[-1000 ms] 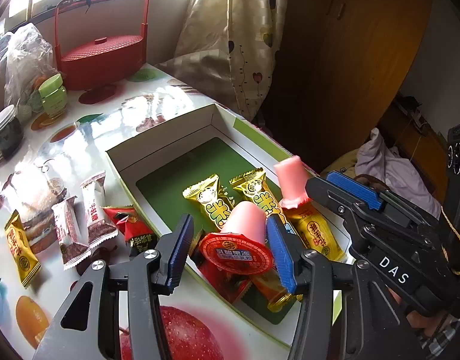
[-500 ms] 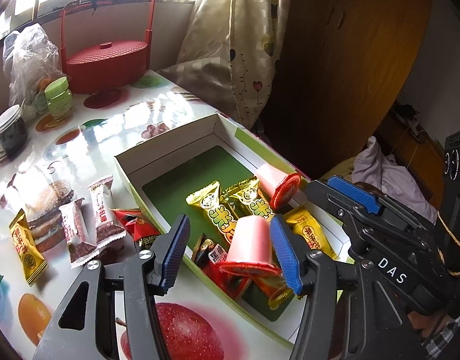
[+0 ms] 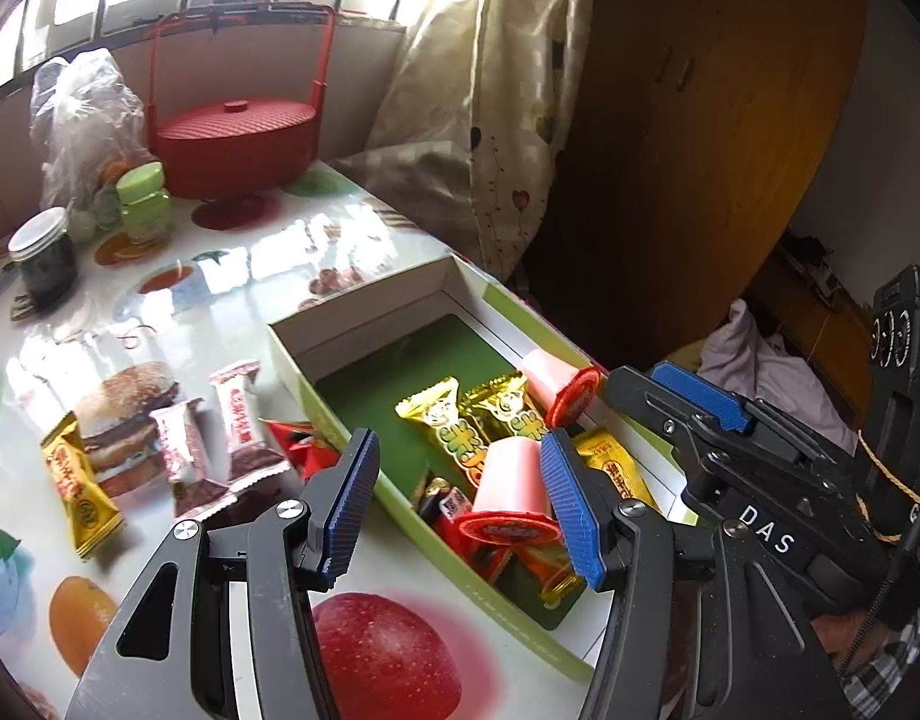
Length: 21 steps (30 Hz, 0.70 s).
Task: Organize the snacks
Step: 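Lower both jelly cups into the green box and open both tools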
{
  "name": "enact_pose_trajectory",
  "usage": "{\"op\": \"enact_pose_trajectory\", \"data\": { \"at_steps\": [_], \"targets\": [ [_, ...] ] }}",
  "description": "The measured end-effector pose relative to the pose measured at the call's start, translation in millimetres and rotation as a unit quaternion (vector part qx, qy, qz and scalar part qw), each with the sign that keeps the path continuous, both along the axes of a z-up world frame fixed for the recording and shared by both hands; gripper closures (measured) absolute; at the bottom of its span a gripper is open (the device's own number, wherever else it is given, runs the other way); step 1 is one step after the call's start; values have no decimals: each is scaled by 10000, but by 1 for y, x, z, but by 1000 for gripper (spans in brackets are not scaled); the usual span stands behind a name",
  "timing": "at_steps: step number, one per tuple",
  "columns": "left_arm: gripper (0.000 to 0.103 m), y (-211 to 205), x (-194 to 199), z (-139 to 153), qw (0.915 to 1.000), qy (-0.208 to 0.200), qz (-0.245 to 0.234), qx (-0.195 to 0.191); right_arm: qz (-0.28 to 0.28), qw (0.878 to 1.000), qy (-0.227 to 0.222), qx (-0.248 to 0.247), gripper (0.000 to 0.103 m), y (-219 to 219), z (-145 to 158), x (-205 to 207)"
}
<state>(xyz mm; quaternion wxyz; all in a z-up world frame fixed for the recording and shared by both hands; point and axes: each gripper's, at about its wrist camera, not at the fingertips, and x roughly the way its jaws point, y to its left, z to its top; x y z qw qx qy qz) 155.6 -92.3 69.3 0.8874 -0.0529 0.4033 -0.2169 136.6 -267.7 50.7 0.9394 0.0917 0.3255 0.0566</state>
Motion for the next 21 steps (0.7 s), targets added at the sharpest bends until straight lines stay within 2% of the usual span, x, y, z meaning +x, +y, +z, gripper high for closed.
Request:
{"op": "enact_pose_trajectory", "data": {
  "at_steps": [9, 21],
  "targets": [
    [46, 24, -6, 11, 9995, -149, 247, -84, 81, 10000, -55, -3, 62, 14, 4, 1],
    [46, 73, -15, 11, 9955, -182, 930, 12, 347, 9994, -84, 25, 61, 40, 7, 6]
  ]
}}
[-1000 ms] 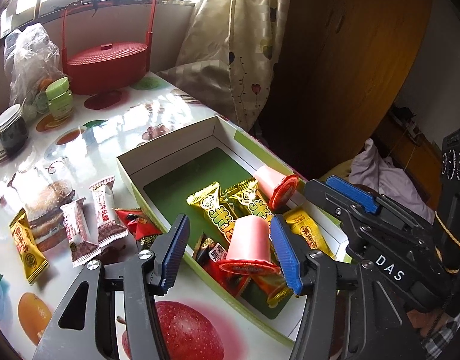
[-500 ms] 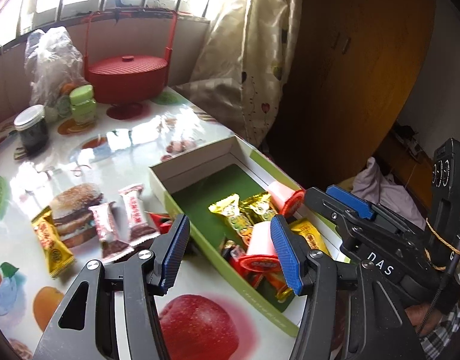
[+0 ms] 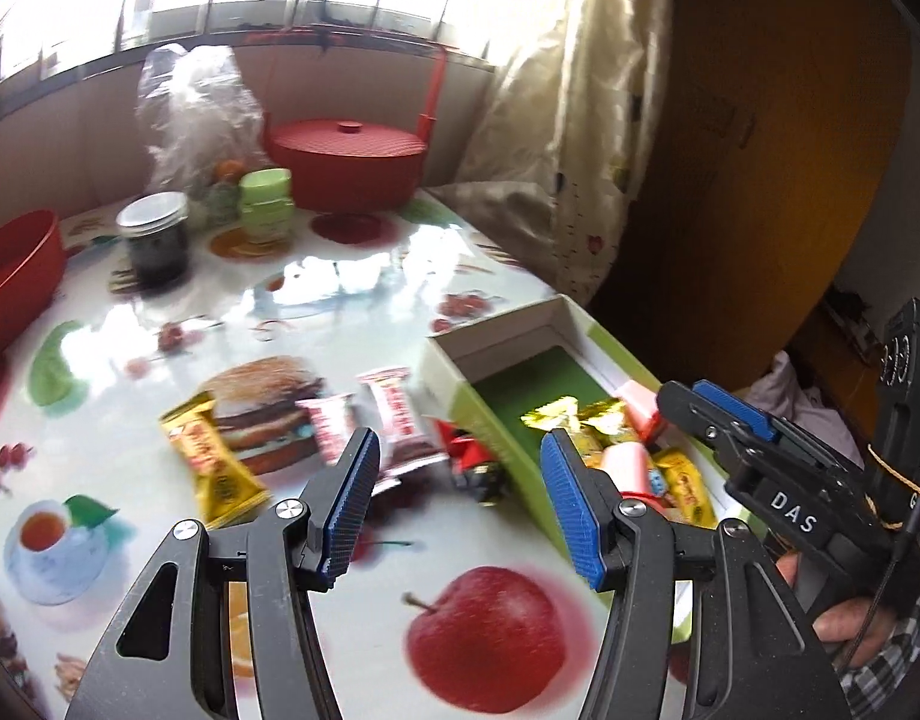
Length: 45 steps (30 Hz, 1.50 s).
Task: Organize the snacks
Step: 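Lower both jelly cups into the green box and open both tools, then move both open tools back over the snack pile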
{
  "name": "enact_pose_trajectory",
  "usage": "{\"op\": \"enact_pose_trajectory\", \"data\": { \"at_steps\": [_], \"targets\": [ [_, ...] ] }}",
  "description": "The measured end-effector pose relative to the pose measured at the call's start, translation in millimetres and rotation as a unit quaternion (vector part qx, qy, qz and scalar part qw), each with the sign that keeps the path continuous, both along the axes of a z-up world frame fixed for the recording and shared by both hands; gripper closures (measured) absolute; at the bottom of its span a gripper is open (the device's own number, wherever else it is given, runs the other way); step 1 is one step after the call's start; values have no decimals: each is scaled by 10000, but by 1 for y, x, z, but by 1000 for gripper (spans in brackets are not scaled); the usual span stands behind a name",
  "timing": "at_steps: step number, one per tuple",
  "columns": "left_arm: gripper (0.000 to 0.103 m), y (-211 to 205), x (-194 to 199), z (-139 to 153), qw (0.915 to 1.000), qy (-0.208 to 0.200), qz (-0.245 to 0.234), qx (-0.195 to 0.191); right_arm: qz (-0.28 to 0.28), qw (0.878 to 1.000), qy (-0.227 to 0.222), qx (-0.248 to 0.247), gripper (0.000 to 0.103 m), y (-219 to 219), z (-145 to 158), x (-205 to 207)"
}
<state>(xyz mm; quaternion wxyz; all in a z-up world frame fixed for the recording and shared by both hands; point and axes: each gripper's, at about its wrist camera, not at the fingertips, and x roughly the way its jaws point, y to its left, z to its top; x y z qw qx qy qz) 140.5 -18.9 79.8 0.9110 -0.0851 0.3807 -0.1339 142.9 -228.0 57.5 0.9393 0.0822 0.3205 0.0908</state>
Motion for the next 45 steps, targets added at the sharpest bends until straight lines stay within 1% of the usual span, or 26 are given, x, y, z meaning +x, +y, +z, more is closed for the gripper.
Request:
{"op": "enact_pose_trajectory", "data": {
  "at_steps": [9, 15, 25, 29, 32, 35, 41, 45],
  "targets": [
    [46, 45, 1, -13, 9977, 157, 657, 73, 382, 9993, 3, -63, 61, 34, 1, 8],
    [46, 68, 2, -24, 9955, 289, 903, 76, 608, 9981, 67, -110, 61, 55, -3, 15],
    [46, 85, 14, -42, 9923, 533, 1115, 125, 1054, 9941, 160, -184, 61, 93, -8, 27],
    [46, 90, 23, -48, 9919, 575, 1133, 57, 1244, 9918, 199, -223, 61, 107, -10, 32],
    [46, 93, 32, -55, 9901, 703, 1208, 135, 1295, 9910, 235, -254, 61, 115, -12, 36],
    [46, 93, 39, -59, 9894, 767, 1228, 126, 1303, 9908, 250, -252, 61, 118, -12, 38],
    [46, 89, 47, -67, 9872, 893, 1279, 322, 1353, 9899, 312, -300, 61, 125, -15, 44],
    [46, 90, 50, -67, 9858, 876, 1367, 435, 1403, 9886, 368, -396, 61, 133, -17, 48]
  ]
}}
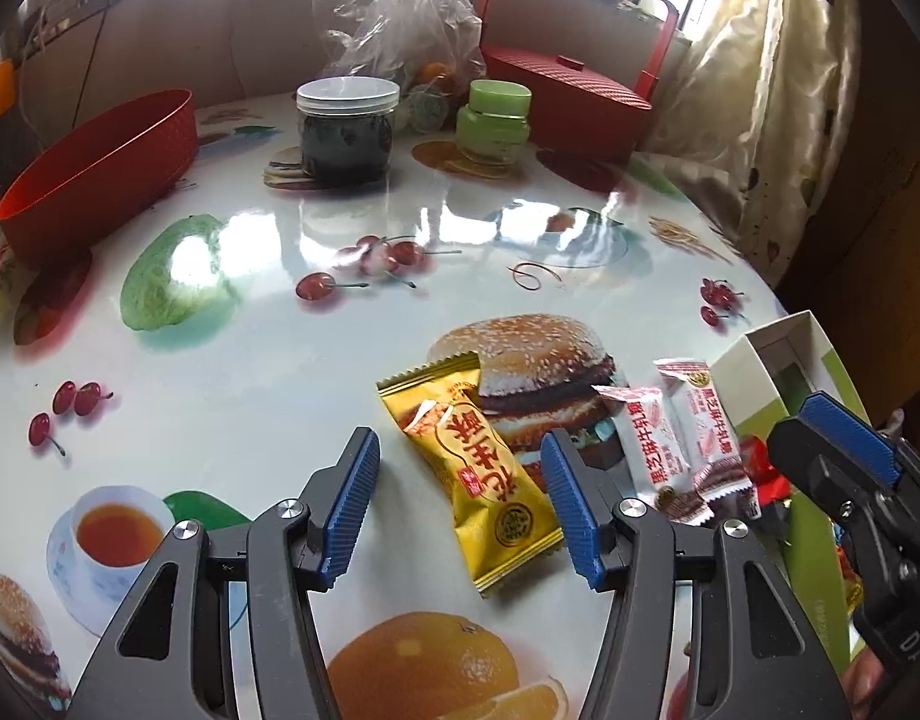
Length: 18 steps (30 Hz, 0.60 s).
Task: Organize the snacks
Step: 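Move both open tools back over the snack pile, then grasp a white-and-red wrapped bar with the right tool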
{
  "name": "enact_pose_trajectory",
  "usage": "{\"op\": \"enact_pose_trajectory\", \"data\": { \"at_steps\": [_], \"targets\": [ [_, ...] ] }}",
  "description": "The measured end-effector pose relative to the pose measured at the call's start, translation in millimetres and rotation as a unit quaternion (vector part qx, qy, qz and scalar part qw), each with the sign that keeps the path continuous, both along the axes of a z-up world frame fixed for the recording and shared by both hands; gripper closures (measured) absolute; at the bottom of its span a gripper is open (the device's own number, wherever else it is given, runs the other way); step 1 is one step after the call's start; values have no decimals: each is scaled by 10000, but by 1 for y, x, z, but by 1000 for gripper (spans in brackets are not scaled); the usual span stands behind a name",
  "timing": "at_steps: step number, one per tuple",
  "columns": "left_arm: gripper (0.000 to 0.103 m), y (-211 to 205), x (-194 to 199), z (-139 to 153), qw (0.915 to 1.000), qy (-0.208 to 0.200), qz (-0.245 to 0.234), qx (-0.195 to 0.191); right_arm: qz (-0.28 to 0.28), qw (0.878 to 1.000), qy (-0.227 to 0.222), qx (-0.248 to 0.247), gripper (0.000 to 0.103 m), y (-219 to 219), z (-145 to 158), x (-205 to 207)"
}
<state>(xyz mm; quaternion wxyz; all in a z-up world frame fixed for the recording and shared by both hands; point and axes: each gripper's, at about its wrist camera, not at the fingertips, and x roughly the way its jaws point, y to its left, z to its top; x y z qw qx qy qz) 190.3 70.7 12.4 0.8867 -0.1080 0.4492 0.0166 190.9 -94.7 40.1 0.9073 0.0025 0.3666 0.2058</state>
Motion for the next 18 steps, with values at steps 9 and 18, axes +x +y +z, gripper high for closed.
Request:
{"op": "enact_pose_trajectory", "data": {
  "at_steps": [9, 18],
  "targets": [
    [46, 12, -2, -1, 9998, -28, 92, 163, 136, 9996, 160, -170, 61, 16, -10, 8],
    [46, 30, -15, -2, 9995, -116, 263, 146, 286, 9985, 293, -359, 61, 33, -20, 12]
  ]
}}
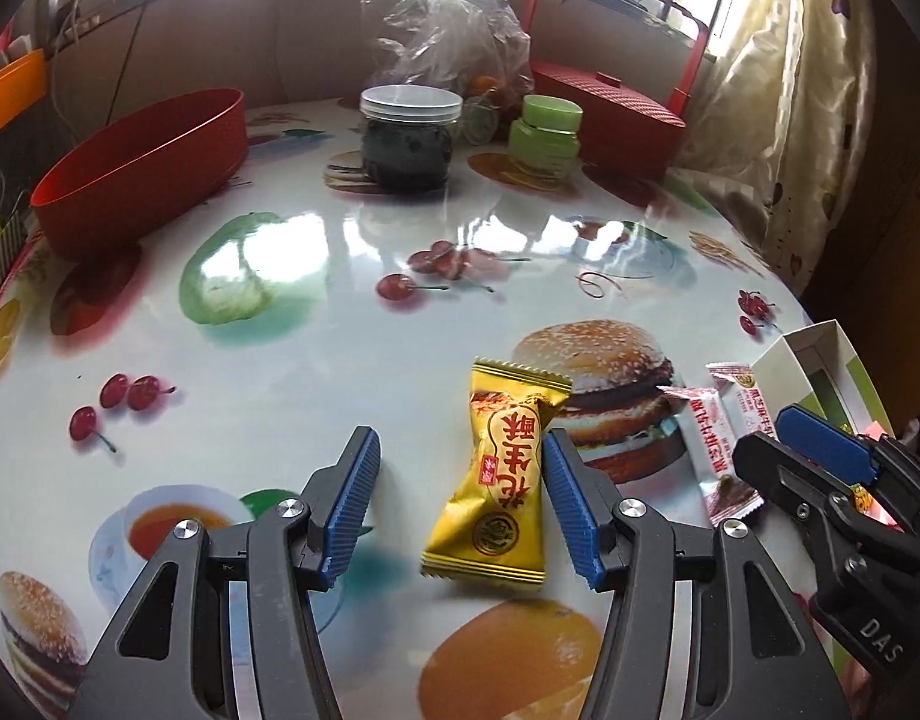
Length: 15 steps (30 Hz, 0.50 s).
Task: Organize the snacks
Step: 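Grasp a white-and-red wrapped bar with the right tool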
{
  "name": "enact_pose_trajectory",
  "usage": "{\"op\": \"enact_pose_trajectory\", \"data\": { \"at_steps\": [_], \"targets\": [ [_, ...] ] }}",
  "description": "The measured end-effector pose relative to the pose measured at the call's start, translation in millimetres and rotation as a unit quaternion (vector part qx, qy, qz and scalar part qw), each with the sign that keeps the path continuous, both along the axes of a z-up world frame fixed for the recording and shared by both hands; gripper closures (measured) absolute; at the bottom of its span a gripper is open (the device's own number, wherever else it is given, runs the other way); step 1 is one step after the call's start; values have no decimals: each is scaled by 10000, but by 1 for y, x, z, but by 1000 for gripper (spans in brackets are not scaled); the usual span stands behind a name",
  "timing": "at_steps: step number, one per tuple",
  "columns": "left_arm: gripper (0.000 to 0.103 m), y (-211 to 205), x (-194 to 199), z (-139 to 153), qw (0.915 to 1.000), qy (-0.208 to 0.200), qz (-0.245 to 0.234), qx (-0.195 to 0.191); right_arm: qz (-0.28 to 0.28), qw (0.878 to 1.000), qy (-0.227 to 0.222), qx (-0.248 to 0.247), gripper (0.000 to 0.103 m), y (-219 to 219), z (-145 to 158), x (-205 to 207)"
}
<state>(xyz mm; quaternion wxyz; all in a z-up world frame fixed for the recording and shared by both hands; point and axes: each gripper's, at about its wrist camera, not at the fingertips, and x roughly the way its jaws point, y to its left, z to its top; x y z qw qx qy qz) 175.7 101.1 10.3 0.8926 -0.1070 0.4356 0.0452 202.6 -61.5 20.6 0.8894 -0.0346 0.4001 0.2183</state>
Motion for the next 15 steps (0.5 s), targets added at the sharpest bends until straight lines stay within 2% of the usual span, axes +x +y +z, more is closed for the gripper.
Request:
{"op": "enact_pose_trajectory", "data": {
  "at_steps": [7, 15],
  "targets": [
    [46, 8, -6, -1, 9999, -88, 99, -74, 171, 9997, 120, -126, 62, 13, -8, 2],
    [46, 10, -8, -1, 9998, -168, 94, -101, 66, 9992, 271, -273, 68, 17, -21, 9]
  ]
}}
